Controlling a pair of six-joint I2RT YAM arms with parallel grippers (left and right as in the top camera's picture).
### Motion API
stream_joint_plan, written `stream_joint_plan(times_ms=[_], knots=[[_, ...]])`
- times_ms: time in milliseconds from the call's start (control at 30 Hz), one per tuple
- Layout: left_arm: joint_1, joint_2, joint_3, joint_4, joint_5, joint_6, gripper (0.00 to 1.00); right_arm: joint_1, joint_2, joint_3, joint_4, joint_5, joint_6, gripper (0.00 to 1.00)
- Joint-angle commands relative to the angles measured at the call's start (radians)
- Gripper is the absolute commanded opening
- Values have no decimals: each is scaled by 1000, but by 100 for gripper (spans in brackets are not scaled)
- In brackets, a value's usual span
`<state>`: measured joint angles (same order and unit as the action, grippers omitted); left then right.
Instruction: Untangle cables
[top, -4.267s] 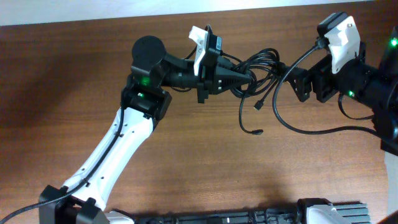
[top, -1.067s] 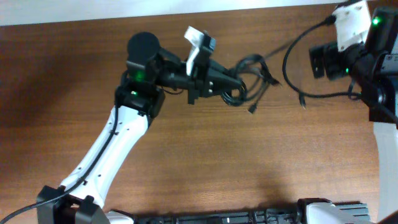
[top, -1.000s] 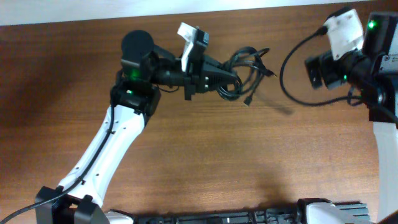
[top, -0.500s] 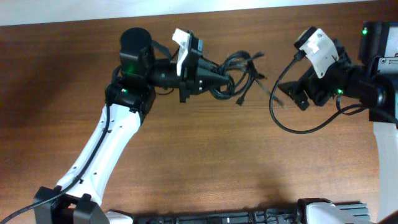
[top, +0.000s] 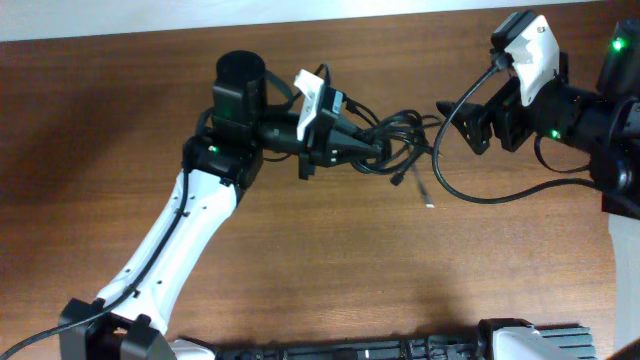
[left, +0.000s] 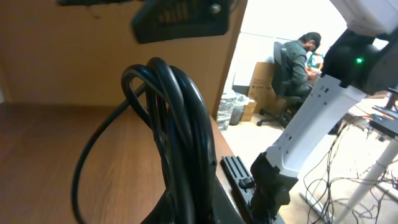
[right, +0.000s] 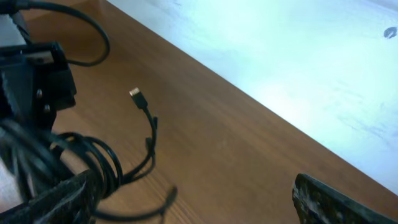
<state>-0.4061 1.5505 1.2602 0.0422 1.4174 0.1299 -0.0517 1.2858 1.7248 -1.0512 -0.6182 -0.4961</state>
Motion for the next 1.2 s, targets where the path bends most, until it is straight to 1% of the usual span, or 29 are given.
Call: stream_joint_plan(times_ms=[0, 100, 167, 200, 400, 533, 700, 800, 900, 1033, 1100, 1167], knots=[[-17, -13, 6, 56, 27, 33, 0, -1, -1, 13, -35, -18, 34, 99], [-17, -13, 6, 113, -4, 21, 0, -1, 2, 13, -116, -18, 33, 99], [-17, -13, 6, 138, -105, -48, 0, -1, 2, 13, -185, -18, 30, 99], [-17, -13, 6, 142, -131, -64, 0, -1, 2, 13, -205, -18, 30, 99], [-17, -13, 6, 234, -158, -128, 0, -1, 2, 13, -300, -18, 30, 99], [-17, -13, 6, 293, -157, -165, 0, -1, 2, 13, -304, -18, 30, 99], [-17, -13, 6, 284, -157, -157, 0, -1, 0, 13, -297, -18, 30, 99], [-17, -13, 6, 242, -157, -98, 0, -1, -15, 14, -272, -19, 30, 99], [-17, -13, 6, 208, -150, -82, 0, -1, -43, 14, -259, -62, -29, 100], [-17, -13, 6, 207, -140, -84, 0, -1, -74, 14, -258, -78, -31, 91], [-17, -13, 6, 209, -76, -60, 0, -1, -87, 14, -243, -78, -31, 91], [-17, -13, 6, 208, 27, 6, 0, -1, -93, 14, -215, -79, -31, 91]])
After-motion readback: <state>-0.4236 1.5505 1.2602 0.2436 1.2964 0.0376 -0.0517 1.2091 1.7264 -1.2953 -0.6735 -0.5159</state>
